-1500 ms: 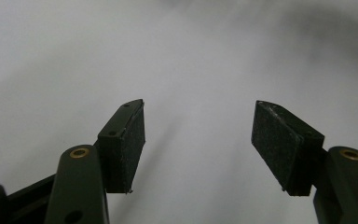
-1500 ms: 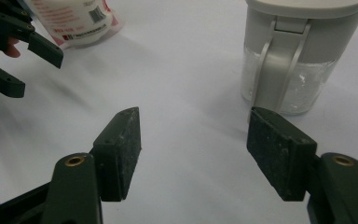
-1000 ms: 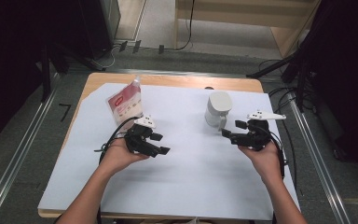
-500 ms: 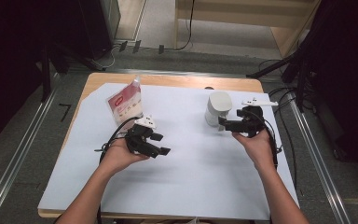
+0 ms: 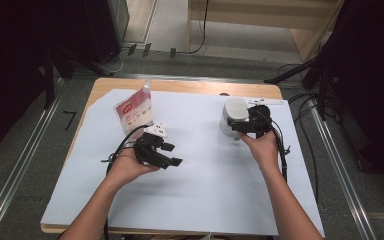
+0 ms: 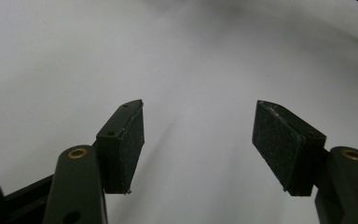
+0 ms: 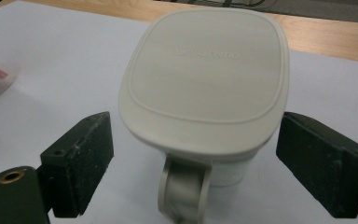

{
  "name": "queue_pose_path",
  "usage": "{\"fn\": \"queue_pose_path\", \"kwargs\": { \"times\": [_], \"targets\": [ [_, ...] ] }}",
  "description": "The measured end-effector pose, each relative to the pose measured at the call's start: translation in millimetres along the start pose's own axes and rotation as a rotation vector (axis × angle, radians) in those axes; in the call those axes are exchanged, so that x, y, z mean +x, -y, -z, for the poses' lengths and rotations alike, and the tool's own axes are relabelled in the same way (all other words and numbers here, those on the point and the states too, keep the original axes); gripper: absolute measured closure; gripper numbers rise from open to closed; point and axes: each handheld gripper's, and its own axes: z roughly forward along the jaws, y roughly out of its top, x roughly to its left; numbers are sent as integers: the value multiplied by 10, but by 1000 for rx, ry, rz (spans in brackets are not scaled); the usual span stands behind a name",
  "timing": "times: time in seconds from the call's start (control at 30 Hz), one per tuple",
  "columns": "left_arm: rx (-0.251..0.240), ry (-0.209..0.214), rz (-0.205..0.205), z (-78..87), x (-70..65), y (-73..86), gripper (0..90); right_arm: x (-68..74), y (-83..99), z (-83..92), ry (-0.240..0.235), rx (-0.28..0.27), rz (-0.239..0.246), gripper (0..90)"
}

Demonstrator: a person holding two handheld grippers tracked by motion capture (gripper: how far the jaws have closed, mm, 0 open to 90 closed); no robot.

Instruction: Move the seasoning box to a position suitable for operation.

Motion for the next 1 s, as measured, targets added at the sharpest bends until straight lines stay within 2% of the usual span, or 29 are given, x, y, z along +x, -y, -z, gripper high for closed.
{"fn": "queue_pose_path", "kwargs": {
  "times": [0.4,0.5,0.73,0.87,0.9,1.0],
  "targets": [
    [0,-4,-1,-4,-2,1,352,56,-30,-231,66,7,-22,90],
    [5,-5,-3,3,-2,-2,353,55,-15,-319,86,-3,-40,99],
    [2,-3,2,6,3,3,353,86,9,-424,128,-19,-48,98],
    [3,-2,1,6,0,4,353,86,16,-460,134,-41,-40,96],
    [4,-3,0,6,0,4,353,97,16,-462,147,-39,-10,106],
    [7,-2,1,6,0,4,353,102,19,-459,166,-42,10,139]
  ]
}}
